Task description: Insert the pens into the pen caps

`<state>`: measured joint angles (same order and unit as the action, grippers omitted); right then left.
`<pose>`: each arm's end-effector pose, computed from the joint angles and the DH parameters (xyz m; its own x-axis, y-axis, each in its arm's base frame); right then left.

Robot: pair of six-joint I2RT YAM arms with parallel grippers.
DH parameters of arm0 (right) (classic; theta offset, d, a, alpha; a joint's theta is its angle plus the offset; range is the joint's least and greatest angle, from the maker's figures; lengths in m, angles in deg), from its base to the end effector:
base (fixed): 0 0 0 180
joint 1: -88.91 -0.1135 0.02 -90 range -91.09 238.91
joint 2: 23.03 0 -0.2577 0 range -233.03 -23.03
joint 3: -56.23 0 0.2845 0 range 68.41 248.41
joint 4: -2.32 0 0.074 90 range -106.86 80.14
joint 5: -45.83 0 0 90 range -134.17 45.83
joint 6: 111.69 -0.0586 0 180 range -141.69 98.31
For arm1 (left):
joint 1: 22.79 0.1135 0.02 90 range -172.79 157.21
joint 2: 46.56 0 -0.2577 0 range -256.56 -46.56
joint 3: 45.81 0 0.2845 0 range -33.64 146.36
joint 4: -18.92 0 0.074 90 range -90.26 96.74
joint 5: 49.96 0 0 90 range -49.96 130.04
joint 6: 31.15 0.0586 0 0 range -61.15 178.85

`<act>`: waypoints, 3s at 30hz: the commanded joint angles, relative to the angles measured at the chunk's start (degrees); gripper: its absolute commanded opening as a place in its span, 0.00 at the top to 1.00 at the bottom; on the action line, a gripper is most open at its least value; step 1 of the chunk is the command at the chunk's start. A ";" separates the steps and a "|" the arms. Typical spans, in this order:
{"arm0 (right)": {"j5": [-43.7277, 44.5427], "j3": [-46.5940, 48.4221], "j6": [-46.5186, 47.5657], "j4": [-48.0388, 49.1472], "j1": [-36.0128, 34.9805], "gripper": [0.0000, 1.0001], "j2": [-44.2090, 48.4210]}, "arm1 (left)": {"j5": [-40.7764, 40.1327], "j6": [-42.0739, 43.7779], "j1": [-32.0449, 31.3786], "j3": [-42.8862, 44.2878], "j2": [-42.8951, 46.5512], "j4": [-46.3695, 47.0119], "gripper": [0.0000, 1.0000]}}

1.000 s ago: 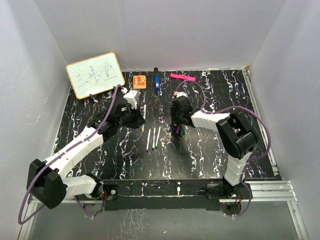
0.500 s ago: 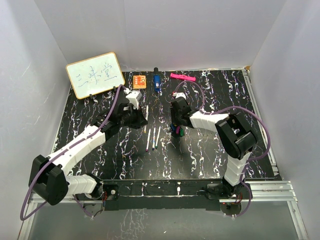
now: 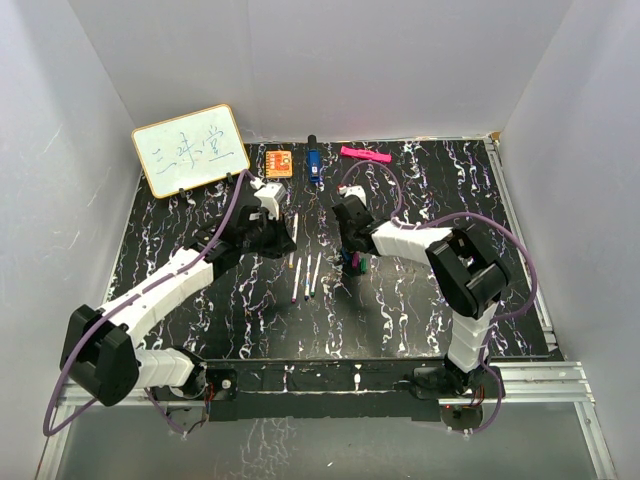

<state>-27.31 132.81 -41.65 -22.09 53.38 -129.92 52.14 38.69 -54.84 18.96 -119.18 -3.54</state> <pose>0.3481 0.2277 0.1103 -0.7678 -0.1468 -0.6237 -0.1678 0.9855 -0.0254 0.2801 -0.1899 0.2543 -0.6332 -0.0011 -0.7740 0.4836 0.7801 -0.3968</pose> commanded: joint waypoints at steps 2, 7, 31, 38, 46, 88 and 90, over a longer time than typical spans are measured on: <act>2.51 2.57 -1.13 -3.81 -0.32 1.00 -1.29 | 1.40 0.16 0.04 1.15 0.16 1.08 1.00; 4.46 6.06 -0.50 -1.92 -0.24 1.00 0.87 | 2.42 -0.63 0.02 0.30 0.13 2.66 1.00; -5.89 -25.77 -5.33 49.14 1.17 1.00 41.96 | 9.62 -6.22 -6.08 -4.48 -3.52 22.93 1.00; -9.17 -33.99 -9.28 62.59 1.17 1.00 46.92 | 9.41 -5.33 -11.80 -1.27 -8.28 26.23 1.00; -11.60 -36.84 -11.10 68.12 1.16 1.00 47.05 | 10.65 -6.72 -13.25 -1.86 -8.32 32.12 1.00; -12.68 -36.90 -12.68 66.04 1.16 1.00 46.94 | 12.60 -8.07 -13.30 -5.91 -3.94 39.01 1.00; -12.85 -36.97 -12.88 66.02 1.19 1.00 46.93 | 12.39 -7.82 -13.30 -5.73 -3.91 38.58 1.00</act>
<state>-39.11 95.61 -53.72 41.69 54.43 -83.91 64.81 29.75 -67.91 13.10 -124.41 34.97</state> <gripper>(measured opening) 0.054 0.060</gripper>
